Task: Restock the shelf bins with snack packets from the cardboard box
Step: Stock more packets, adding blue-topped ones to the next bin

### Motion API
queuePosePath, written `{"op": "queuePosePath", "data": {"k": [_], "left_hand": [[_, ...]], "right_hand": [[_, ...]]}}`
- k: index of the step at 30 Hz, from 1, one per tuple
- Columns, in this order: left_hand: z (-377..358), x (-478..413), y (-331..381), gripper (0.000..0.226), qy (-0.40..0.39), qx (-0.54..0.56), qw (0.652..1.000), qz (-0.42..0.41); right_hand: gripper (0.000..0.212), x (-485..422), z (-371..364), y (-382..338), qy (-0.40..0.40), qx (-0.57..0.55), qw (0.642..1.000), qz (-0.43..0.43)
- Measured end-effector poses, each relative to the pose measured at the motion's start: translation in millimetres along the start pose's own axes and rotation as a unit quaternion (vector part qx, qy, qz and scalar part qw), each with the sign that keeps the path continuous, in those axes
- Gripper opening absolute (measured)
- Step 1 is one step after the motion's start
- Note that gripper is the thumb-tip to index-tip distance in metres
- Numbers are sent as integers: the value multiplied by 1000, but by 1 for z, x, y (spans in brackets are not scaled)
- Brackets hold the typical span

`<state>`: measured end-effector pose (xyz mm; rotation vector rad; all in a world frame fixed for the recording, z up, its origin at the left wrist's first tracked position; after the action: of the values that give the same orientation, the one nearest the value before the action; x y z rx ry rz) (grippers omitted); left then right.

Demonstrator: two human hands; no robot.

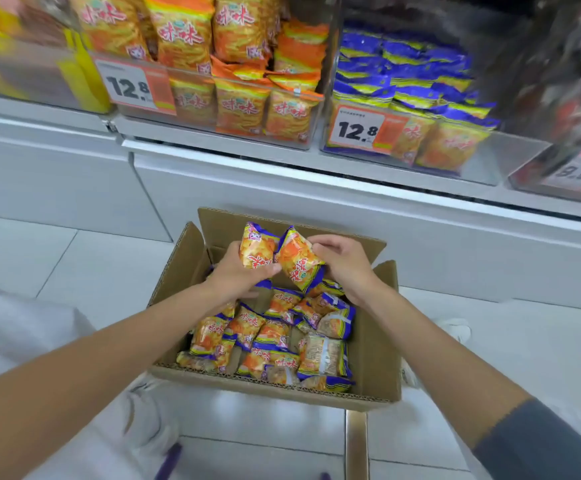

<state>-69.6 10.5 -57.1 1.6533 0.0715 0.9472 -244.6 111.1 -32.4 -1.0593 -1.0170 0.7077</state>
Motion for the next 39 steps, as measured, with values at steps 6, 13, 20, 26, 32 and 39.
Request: {"op": "queuePosePath", "data": {"k": [6,13,20,26,32,39], "left_hand": [[-34,10,41,54,-14,129,991,-42],[-10,27,98,43,22,-88,995,-48],[-13,52,147,11,-37,-189,974,-122],[-41,61,164,32,-115,-133,980,-90],[-59,75,180,61,-188,-75,971,-124],[-81,71,196,87,-156,-269,932,-184]], "right_hand": [[57,34,4,-51,-58,106,991,53],[43,51,45,-104,-40,179,979,89],[32,63,49,-149,-118,249,955,113],[69,77,47,-175,-132,291,941,116],[85,93,65,-186,-128,296,941,98],[68,96,86,-199,-71,282,950,118]]}}
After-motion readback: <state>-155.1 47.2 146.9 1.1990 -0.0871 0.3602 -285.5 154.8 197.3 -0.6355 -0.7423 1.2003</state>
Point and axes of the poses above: each hand's wrist, its own x-axis away from the middle knuckle, its own z-axis out of the back of the hand, y = z × x, the point moved 4 cm from there along -x, towards the middle knuckle, and after that the axes turned 10 degrees about -y, right-handed, at the moved point
